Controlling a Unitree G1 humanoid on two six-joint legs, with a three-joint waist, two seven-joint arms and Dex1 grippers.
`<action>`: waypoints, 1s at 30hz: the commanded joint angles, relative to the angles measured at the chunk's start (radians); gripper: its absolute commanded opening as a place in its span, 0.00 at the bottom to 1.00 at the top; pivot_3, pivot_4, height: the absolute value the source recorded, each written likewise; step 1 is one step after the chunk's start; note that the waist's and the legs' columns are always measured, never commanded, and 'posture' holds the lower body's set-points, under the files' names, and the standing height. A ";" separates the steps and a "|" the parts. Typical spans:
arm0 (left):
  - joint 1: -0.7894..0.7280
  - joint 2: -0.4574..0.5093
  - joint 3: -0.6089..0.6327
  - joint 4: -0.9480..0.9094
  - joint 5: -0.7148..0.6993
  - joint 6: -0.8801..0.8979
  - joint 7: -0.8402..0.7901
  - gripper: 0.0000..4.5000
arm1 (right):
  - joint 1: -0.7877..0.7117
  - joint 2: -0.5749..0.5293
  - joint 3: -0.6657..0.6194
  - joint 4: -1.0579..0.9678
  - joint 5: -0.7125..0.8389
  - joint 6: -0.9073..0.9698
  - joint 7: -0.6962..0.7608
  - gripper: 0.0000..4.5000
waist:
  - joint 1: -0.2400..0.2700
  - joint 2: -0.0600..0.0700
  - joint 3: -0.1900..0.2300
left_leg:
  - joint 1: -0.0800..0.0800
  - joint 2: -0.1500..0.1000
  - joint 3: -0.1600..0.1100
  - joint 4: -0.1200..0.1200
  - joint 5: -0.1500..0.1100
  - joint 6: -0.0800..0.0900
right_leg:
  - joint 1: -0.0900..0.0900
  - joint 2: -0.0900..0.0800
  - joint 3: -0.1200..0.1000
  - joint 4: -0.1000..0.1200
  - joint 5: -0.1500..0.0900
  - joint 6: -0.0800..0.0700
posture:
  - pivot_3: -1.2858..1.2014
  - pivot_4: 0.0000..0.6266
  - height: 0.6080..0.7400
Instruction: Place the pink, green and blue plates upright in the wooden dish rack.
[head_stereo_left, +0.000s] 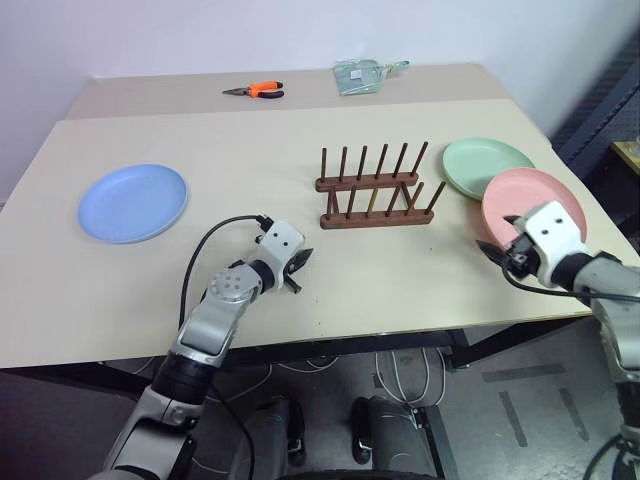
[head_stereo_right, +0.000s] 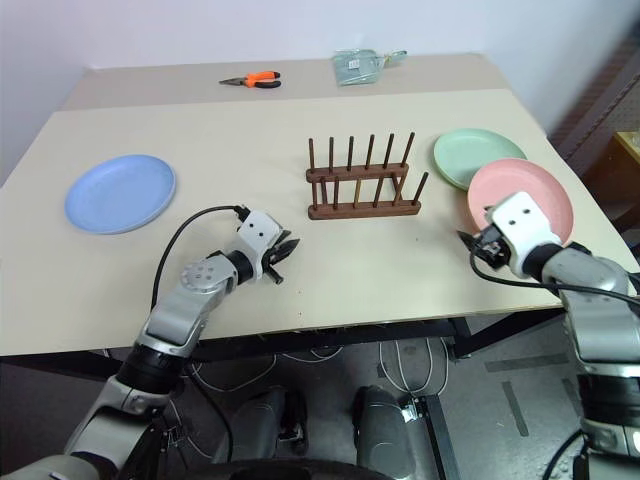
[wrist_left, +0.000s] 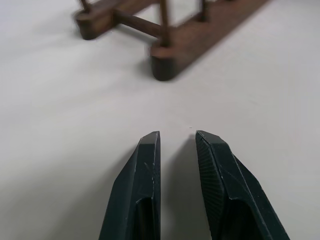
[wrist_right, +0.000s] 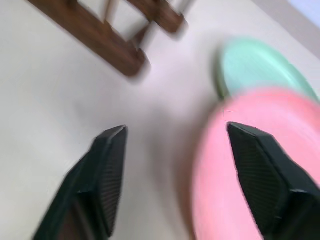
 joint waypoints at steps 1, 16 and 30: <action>-0.004 -0.010 -0.013 -0.067 -0.049 0.000 -0.066 0.25 | 0.003 0.010 -0.012 0.014 -0.030 -0.021 -0.057 0.72 | 0.001 0.000 0.000 | 0.000 0.000 0.000 0.000 0.000 0.000 | 0.000 0.000 0.000 0.000 0.000 0.000 | 0.52 0.24 1.00; -0.010 -0.062 -0.034 -0.121 -0.062 0.024 -0.066 0.25 | -0.142 0.034 0.097 0.342 -0.156 -0.219 -0.199 0.01 | 0.001 0.000 0.000 | -0.001 -0.001 0.000 0.001 0.000 0.001 | 0.000 0.002 -0.001 0.001 0.000 0.001 | 0.52 0.24 1.00; -0.003 -0.082 -0.053 -0.111 -0.060 0.021 -0.081 0.25 | -0.252 0.016 -0.153 -0.193 0.448 0.119 -0.019 0.01 | -0.003 0.002 0.001 | 0.000 0.000 0.000 0.001 0.000 0.001 | 0.000 0.001 0.001 0.000 0.000 0.001 | 0.52 0.24 1.00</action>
